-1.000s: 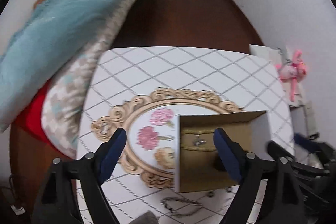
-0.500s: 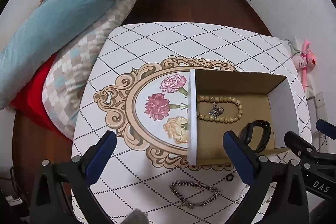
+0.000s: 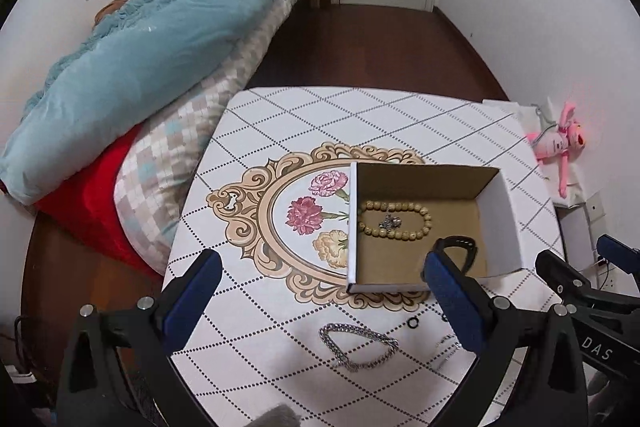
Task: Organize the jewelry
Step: 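Lift both grippers out of the box toward the remaining jewelry, then grasp the silver chain bracelet with the left gripper while the right gripper grasps the silver necklace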
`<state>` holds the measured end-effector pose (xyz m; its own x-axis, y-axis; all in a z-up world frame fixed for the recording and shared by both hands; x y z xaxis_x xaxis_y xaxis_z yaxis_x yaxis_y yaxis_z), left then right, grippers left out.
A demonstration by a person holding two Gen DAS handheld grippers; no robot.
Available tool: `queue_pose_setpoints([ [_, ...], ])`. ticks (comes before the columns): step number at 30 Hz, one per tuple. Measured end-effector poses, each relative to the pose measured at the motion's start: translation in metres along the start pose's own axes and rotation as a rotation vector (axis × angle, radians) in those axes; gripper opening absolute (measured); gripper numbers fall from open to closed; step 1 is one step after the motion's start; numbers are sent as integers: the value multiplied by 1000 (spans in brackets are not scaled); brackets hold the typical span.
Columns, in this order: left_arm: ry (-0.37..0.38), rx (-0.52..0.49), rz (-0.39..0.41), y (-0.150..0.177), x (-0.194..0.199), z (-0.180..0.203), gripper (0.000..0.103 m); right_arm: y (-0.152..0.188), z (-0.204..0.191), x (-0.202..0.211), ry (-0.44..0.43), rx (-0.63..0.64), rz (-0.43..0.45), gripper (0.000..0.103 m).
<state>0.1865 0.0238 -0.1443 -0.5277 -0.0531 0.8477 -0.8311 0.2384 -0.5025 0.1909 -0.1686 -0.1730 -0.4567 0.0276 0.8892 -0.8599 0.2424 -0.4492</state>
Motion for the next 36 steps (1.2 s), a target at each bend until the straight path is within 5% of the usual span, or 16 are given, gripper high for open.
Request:
queue_pose_setpoints([
  [10, 16, 7, 76, -5, 48, 3, 103, -2, 12, 63, -23, -30, 109, 96],
  [17, 3, 27, 44, 12, 44, 0, 103, 8, 18, 83, -68, -75, 105, 96],
  [26, -4, 49, -126, 81, -26, -8, 103, 69, 43, 0, -66, -176, -115, 94],
  [34, 118, 98, -242, 118, -80, -1, 100, 102, 52, -57, -61, -214, -201, 77],
  [36, 137, 93, -250, 118, -87, 4, 90, 104, 52, -65, -55, -215, -212, 73],
])
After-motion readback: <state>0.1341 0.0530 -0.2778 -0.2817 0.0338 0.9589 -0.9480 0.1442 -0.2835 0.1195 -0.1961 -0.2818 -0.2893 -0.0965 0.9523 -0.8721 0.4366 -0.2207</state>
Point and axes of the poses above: each gripper's, at about its wrist camera, not at the fingertips, and x roughly against the way its jaws point, z to its right, y to its underside, the point moved 9 cm from there along -x, roughly the way its jaws point, and after that the axes turned 15 degrees about -x, right-handed, at the moved point
